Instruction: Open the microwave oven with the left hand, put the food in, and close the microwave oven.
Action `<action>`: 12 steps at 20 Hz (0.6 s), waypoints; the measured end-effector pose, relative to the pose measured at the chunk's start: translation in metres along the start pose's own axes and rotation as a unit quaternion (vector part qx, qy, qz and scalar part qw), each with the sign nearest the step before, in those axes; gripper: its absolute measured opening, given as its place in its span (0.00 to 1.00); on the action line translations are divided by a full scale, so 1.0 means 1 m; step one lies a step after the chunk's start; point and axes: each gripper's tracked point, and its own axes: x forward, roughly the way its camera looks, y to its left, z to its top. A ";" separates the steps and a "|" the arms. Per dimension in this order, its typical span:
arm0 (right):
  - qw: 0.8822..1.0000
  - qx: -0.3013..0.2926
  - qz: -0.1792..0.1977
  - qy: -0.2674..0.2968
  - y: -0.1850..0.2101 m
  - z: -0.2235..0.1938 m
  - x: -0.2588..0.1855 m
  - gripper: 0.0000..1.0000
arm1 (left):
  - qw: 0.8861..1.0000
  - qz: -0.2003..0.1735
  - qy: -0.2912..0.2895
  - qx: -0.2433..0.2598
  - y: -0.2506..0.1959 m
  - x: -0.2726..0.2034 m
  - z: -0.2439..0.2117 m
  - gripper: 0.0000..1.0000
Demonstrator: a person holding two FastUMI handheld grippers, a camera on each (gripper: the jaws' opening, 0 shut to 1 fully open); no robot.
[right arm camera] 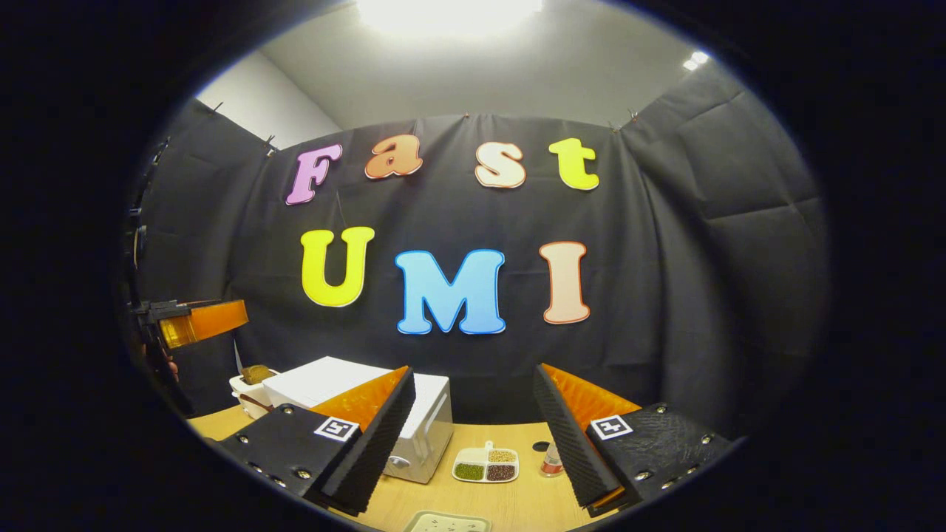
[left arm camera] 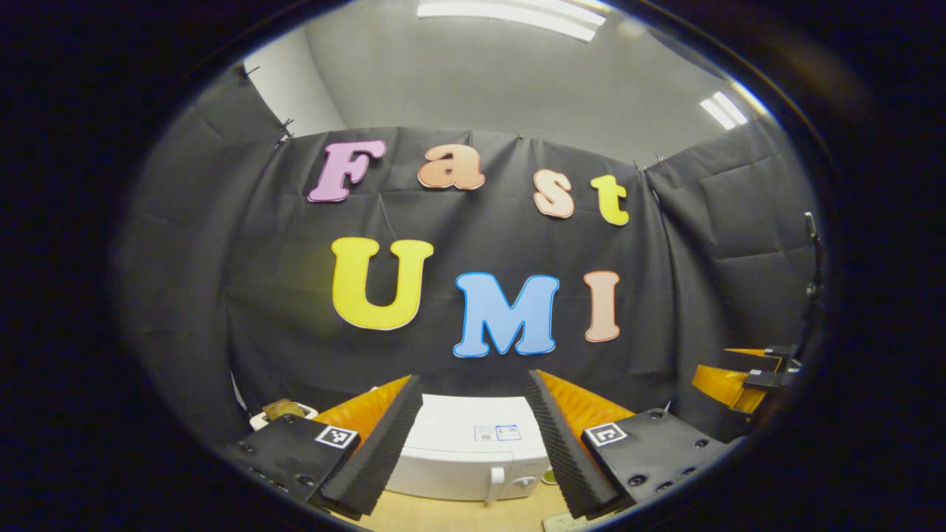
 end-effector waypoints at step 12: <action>1.000 -0.015 -0.027 0.004 0.053 0.039 -0.055 0.98 | 0.999 -0.029 -0.027 -0.025 0.055 -0.040 0.037 0.96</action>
